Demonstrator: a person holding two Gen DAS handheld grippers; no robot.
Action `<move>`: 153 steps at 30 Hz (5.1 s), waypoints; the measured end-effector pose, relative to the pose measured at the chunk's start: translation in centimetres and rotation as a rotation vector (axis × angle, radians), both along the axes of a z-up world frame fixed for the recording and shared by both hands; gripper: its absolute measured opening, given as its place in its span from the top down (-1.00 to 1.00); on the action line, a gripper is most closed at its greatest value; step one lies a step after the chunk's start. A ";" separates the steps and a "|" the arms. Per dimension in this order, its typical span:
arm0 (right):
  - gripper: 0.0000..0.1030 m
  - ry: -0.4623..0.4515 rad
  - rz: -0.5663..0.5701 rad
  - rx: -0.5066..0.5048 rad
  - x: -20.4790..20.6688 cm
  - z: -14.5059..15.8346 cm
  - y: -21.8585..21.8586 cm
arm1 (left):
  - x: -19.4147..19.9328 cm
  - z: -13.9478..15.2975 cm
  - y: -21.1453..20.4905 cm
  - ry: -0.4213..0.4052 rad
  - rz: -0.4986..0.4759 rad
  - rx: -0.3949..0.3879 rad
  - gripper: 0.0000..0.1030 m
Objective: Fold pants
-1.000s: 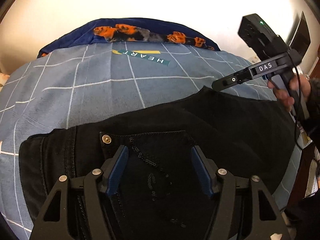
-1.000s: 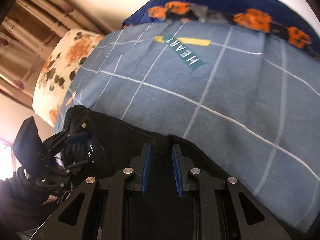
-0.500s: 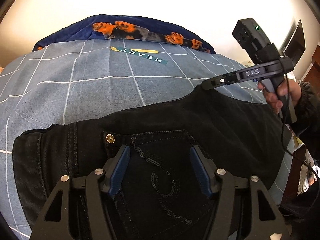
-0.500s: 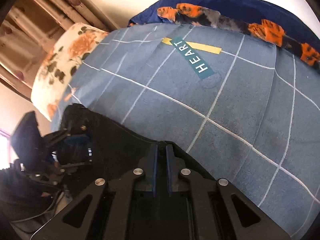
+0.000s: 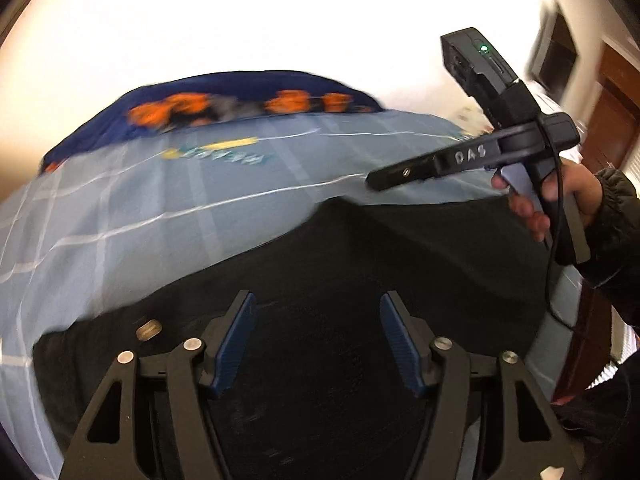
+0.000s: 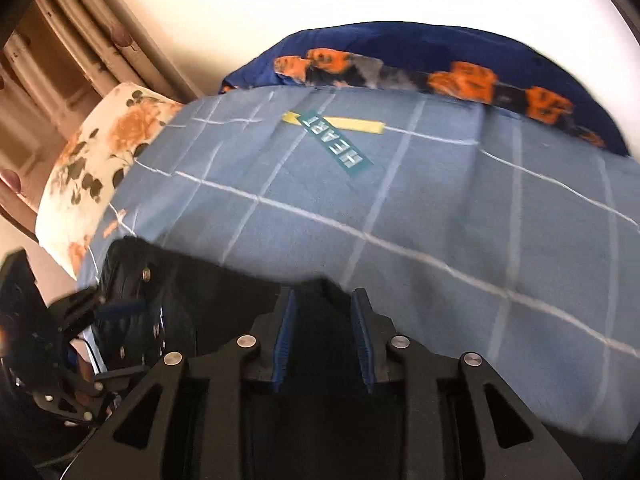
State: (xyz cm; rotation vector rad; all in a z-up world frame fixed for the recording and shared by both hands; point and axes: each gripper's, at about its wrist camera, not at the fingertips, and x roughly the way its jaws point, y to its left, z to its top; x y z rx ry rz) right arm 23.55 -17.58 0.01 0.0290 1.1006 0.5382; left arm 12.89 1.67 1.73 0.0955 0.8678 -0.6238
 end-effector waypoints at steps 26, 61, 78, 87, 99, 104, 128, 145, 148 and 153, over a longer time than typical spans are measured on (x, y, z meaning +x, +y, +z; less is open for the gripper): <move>0.41 -0.002 -0.630 0.254 -15.5 0.1 -25.3 | 2.3 -3.2 -11.2 0.103 -0.067 0.046 -0.12; 0.87 -0.092 -1.209 0.515 -29.8 -5.0 -43.9 | -4.3 -5.2 -21.8 0.210 -0.256 0.036 -0.32; 0.87 -0.125 -0.653 0.578 -15.8 5.0 -23.4 | -0.5 1.4 -5.2 0.150 0.079 -0.119 -0.32; 0.87 0.102 -0.296 0.435 -12.9 -1.1 -6.1 | -2.5 -0.7 2.5 0.201 0.175 -0.135 -0.32; 0.82 0.155 -0.180 0.173 -14.1 -5.4 -1.5 | -2.4 -0.9 2.3 0.229 0.131 -0.195 -0.32; 0.31 0.154 -0.147 0.183 -14.5 -5.1 -1.0 | -2.5 -1.3 1.1 0.294 0.083 -0.241 -0.32; 0.06 0.057 -0.430 0.350 -18.5 -2.3 -11.4 | -1.0 -8.2 -2.7 0.814 0.195 -0.419 0.27; 0.05 0.076 -0.493 0.337 -18.5 -2.8 -12.7 | -1.5 -7.1 -4.5 0.711 0.154 -0.373 0.91; 0.05 0.093 -0.530 0.226 -18.6 -2.9 -12.9 | -3.0 -6.2 -4.4 0.668 0.118 -0.343 0.91; 0.05 0.087 -0.485 -0.001 -18.8 -3.4 -11.8 | -3.9 -6.9 -5.7 0.589 0.078 -0.232 0.84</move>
